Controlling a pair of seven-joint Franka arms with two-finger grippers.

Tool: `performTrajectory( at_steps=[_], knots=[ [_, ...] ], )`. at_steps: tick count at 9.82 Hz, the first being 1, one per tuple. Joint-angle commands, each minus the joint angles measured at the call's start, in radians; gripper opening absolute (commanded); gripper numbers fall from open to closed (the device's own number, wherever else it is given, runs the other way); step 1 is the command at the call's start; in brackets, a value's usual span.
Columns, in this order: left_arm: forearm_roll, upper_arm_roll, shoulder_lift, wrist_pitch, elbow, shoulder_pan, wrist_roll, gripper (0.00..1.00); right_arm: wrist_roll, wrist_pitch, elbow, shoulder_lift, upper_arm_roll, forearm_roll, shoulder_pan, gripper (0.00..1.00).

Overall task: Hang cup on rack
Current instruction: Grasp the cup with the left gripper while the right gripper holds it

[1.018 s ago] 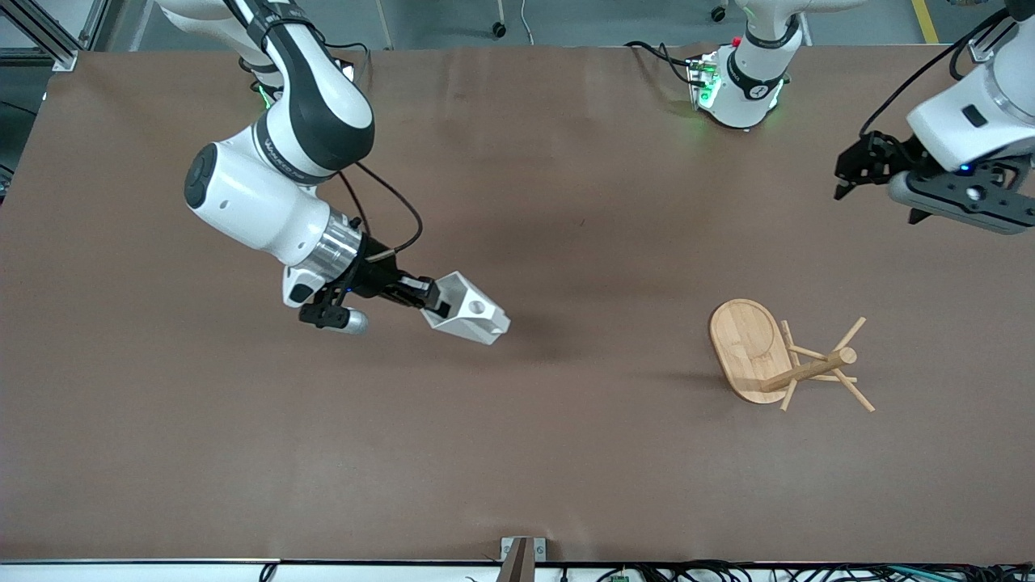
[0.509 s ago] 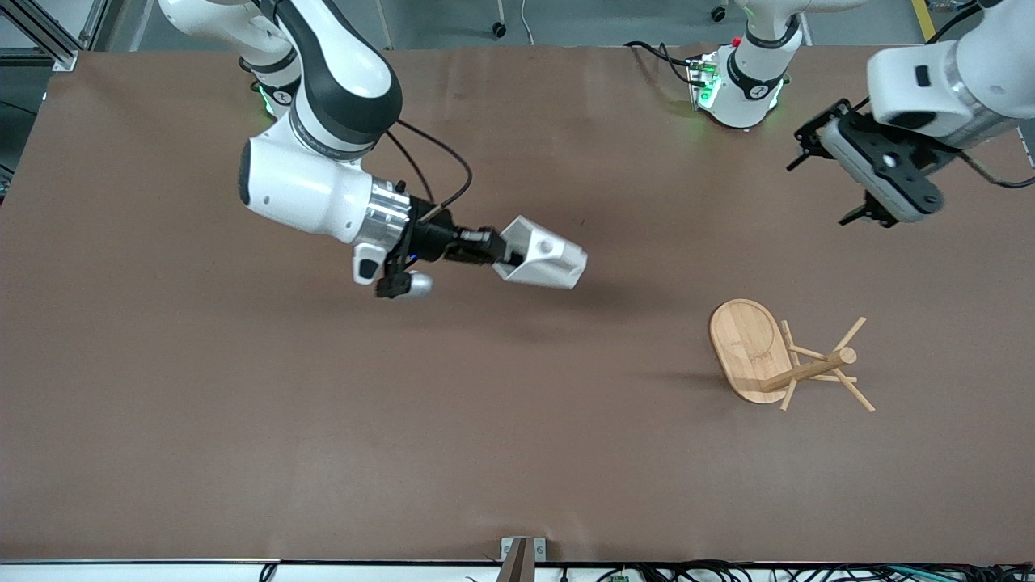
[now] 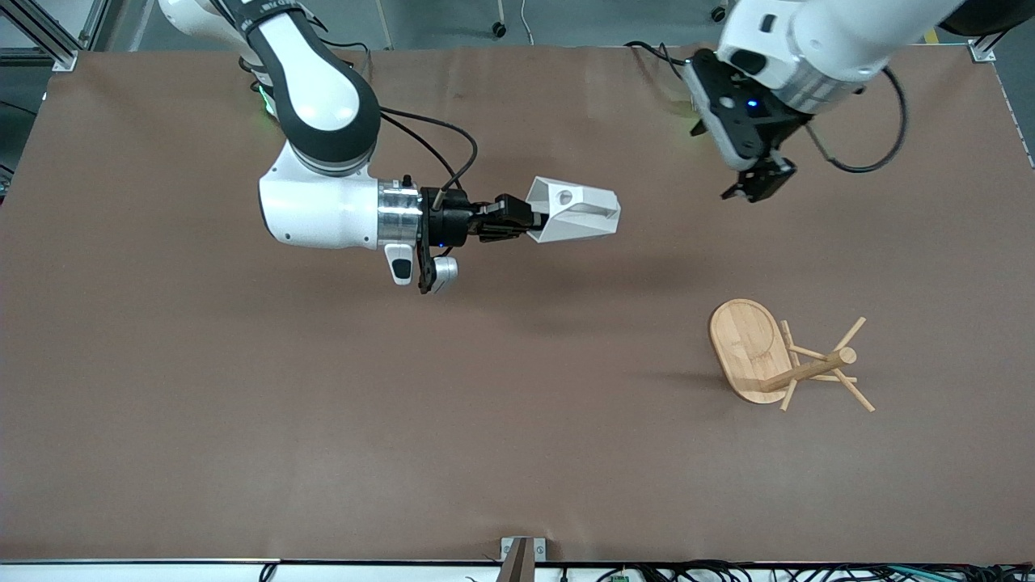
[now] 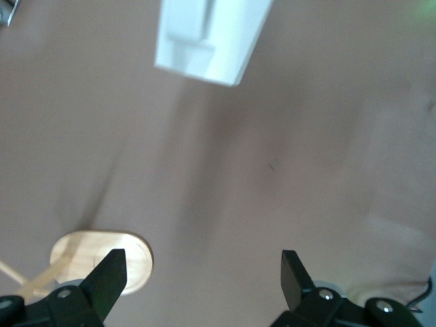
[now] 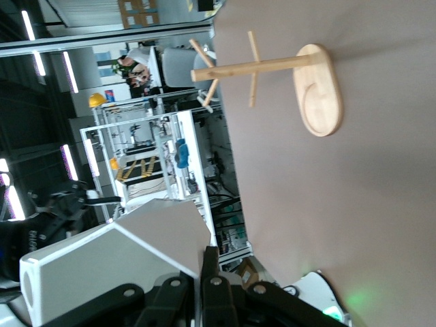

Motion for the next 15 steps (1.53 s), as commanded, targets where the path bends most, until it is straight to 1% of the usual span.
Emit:
performTrajectory(
  at_steps=[1,2,3,5,7,9,10,13,15],
  knots=[
    [-0.007,-0.05,-0.029,0.116,-0.096,0.008,0.039,1.0,-0.016,-0.023,0.072,0.046,0.008,0.044,-0.01,0.0],
    [-0.016,-0.054,-0.028,0.135,-0.093,0.007,0.046,1.0,-0.016,-0.021,0.074,0.047,0.032,0.044,-0.016,0.0],
    [-0.054,-0.062,-0.026,0.144,-0.092,0.008,0.048,1.0,-0.022,-0.023,0.074,0.047,0.049,0.044,-0.021,0.0],
    [-0.055,-0.064,-0.023,0.184,-0.081,0.008,0.054,1.0,-0.031,-0.021,0.074,0.046,0.074,0.044,-0.02,0.0],
    [-0.059,-0.064,-0.005,0.221,-0.07,0.008,0.094,1.0,-0.033,-0.021,0.072,0.044,0.08,0.047,-0.018,0.0],
    [-0.059,-0.067,0.003,0.227,-0.072,0.002,0.093,1.0,-0.034,-0.021,0.072,0.044,0.08,0.047,-0.017,0.0],
    [-0.059,-0.067,0.015,0.229,-0.072,0.002,0.094,1.0,-0.034,-0.019,0.072,0.044,0.094,0.047,-0.02,0.0],
    [-0.059,-0.081,0.044,0.27,-0.07,-0.001,0.093,1.0,-0.036,-0.016,0.071,0.044,0.095,0.047,-0.018,0.0],
    [-0.061,-0.087,0.06,0.272,-0.07,-0.002,0.093,1.0,-0.036,-0.015,0.069,0.044,0.095,0.045,-0.018,0.0]
  ],
)
